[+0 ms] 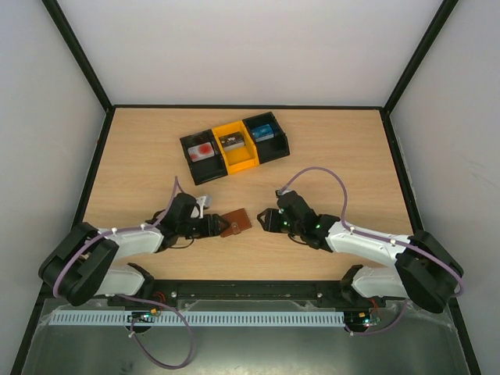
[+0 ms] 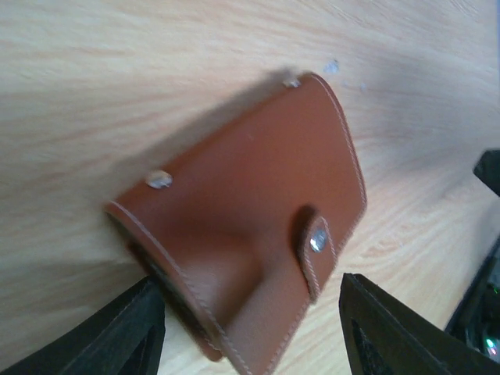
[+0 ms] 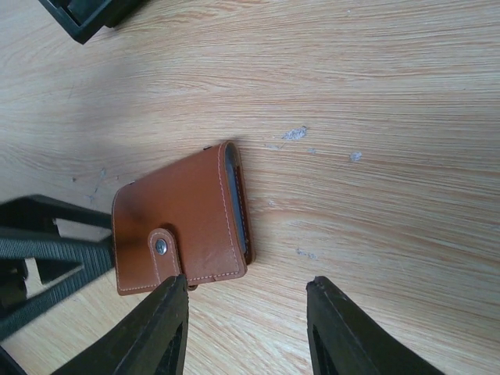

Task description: Take the credit cards out of the card holder

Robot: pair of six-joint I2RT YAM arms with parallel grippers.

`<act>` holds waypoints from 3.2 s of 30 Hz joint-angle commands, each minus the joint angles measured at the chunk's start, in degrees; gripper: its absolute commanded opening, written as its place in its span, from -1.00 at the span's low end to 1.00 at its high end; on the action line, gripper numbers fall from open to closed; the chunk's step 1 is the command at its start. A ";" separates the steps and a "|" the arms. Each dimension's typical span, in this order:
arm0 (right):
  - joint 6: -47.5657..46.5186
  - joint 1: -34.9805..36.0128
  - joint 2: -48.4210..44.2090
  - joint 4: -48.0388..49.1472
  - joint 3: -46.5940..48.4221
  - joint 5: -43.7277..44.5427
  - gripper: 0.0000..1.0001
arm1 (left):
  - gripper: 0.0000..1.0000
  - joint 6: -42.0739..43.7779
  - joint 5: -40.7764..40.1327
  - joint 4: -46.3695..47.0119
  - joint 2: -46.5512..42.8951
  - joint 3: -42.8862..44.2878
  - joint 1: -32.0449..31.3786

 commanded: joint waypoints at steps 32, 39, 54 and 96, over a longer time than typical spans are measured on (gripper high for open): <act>7.45 0.20 -1.53 -1.13 -1.30 1.92 -0.19 | 0.13 -0.67 5.54 6.98 8.76 3.74 -1.11; 8.42 0.80 -0.04 -2.67 -0.35 2.05 -0.19 | -0.10 -7.29 8.33 16.21 14.18 2.44 -7.23; 5.02 5.46 8.73 -10.03 8.81 9.35 -0.37 | 0.01 -8.98 -1.75 9.57 0.77 -0.34 -10.66; 2.57 9.08 24.18 -19.61 18.29 20.93 -0.94 | 0.34 -4.11 -29.88 -21.18 -33.98 0.97 -10.62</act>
